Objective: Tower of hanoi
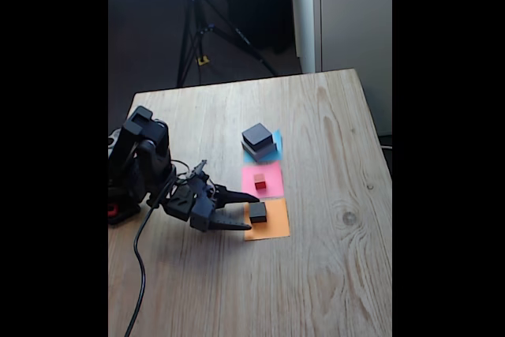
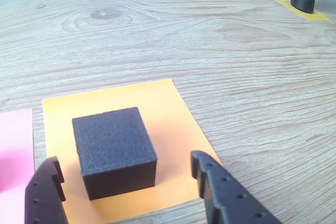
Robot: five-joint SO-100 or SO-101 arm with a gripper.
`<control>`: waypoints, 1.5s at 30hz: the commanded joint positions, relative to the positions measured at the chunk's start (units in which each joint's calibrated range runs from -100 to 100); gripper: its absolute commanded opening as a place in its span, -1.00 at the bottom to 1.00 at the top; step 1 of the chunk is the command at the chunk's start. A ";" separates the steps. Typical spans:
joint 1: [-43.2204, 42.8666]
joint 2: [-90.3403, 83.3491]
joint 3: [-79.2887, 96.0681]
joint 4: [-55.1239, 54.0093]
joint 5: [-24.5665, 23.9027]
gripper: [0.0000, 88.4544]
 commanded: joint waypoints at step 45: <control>-3.17 5.88 -4.15 -4.53 0.87 -0.76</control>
